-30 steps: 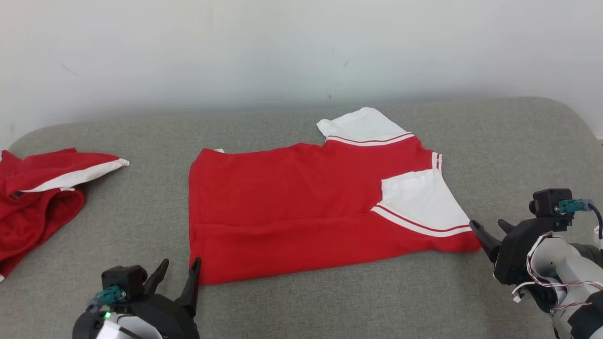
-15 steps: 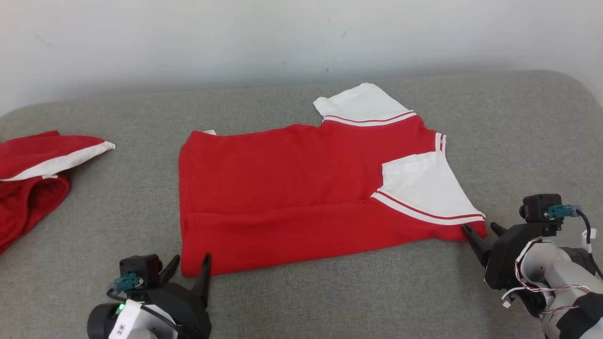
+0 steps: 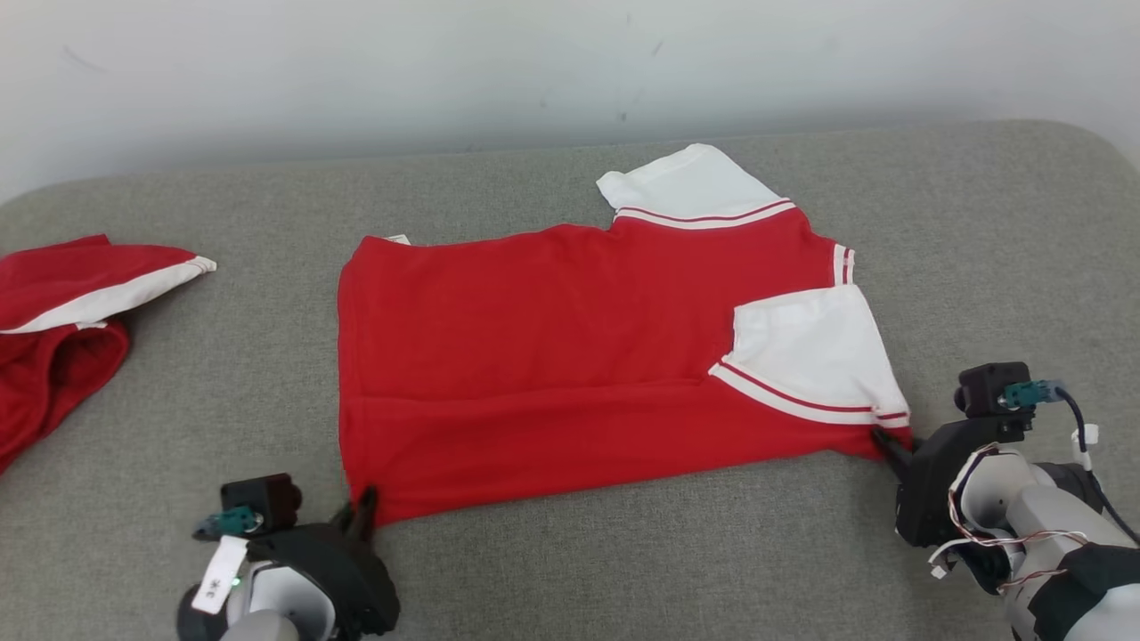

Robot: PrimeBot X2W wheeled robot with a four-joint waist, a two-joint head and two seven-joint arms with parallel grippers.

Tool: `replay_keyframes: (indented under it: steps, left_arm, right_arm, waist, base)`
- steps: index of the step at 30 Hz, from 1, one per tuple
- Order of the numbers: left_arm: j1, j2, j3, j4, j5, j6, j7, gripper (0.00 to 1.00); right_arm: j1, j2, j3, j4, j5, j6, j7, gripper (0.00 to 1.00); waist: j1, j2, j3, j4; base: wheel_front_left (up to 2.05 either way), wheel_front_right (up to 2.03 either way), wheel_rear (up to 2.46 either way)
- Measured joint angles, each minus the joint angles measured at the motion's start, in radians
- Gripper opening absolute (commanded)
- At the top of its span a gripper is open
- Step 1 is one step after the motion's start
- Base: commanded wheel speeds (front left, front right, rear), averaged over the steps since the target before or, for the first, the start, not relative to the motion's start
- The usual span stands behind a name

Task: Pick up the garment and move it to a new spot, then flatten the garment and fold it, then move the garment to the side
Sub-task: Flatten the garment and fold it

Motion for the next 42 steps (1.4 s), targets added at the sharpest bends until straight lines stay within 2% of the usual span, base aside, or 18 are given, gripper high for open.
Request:
replay_keyframes:
  steps: [2, 10, 19, 26, 33, 42]
  left_arm:
    - [0.0, -0.011, -0.002, 0.007, -0.007, -0.015, 0.007, 0.0]
    - [0.001, -0.022, -0.007, 0.039, -0.008, -0.026, 0.02, 0.0]
    - [0.1, -0.021, -0.02, 0.036, -0.028, -0.034, 0.016, 0.0]
    - [0.234, 0.013, -0.032, -0.016, -0.031, -0.042, 0.015, 0.0]
    - [0.312, 0.035, -0.036, -0.083, -0.031, -0.04, 0.017, 0.0]
    - [0.359, 0.055, -0.052, -0.157, -0.022, -0.013, 0.056, 0.0]
  right_arm:
    - [0.0, 0.01, 0.001, 0.007, 0.0, 0.0, 0.003, 0.0]
    - [0.01, 0.018, -0.005, 0.041, 0.007, 0.0, -0.011, 0.0]
    - [0.139, 0.019, -0.016, 0.038, 0.039, 0.001, -0.047, 0.0]
    - [0.263, 0.004, -0.01, -0.007, 0.048, 0.006, -0.074, 0.0]
    - [0.356, -0.021, -0.018, -0.068, 0.071, 0.006, -0.099, 0.0]
    - [0.43, -0.036, -0.034, -0.146, 0.098, -0.002, -0.098, 0.0]
  waist:
    - [0.0001, 0.0001, -0.003, -0.001]
    - [0.0, 0.0001, -0.044, 0.002]
    - [0.0, 0.0002, -0.13, 0.01]
    - [-0.0001, 0.0001, -0.2, 0.006]
    - [-0.0002, 0.0001, -0.224, -0.005]
    - [0.0, 0.0001, -0.217, -0.016]
  base:
    - [0.0, 0.0, 0.0]
    - [0.0, 0.0, 0.0]
    - [0.0, 0.0, 0.0]
    - [0.0, 0.0, 0.0]
    - [0.0, 0.0, 0.0]
    - [0.0, 0.0, 0.0]
